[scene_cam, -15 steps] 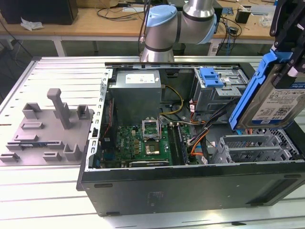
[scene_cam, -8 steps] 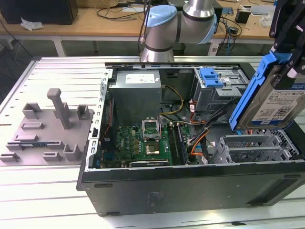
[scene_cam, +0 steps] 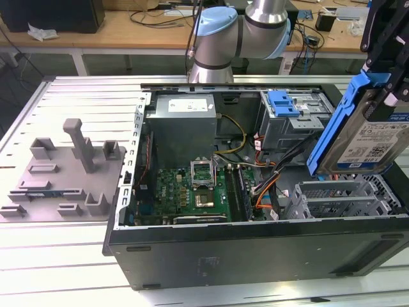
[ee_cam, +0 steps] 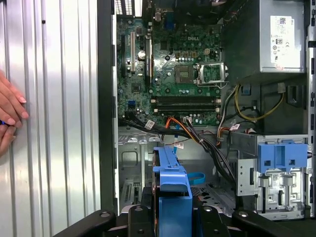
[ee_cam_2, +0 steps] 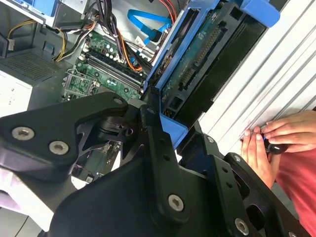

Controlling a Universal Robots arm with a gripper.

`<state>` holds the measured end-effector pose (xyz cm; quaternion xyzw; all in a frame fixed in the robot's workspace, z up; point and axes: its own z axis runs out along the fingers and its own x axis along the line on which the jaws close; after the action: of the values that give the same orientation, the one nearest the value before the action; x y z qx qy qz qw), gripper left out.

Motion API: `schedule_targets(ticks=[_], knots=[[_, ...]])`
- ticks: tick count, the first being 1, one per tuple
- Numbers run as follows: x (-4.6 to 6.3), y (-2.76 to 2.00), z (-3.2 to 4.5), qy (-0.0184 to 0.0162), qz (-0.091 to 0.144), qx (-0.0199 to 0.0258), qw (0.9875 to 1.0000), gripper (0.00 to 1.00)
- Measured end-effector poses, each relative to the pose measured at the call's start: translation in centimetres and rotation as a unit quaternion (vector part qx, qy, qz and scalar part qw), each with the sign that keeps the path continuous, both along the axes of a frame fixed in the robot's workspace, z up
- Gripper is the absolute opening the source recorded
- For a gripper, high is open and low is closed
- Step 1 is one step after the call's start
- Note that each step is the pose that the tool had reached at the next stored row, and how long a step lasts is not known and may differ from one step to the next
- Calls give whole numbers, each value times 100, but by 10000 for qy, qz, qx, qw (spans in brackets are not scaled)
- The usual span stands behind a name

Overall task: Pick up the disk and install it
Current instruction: 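Insert the disk into the insertion slot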

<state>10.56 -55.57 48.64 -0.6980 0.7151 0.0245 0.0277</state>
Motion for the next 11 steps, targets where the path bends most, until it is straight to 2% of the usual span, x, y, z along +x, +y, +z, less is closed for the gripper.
schedule_targets(ticks=[11], knots=[[0,-8,-21,0,1,-1,10000,37]])
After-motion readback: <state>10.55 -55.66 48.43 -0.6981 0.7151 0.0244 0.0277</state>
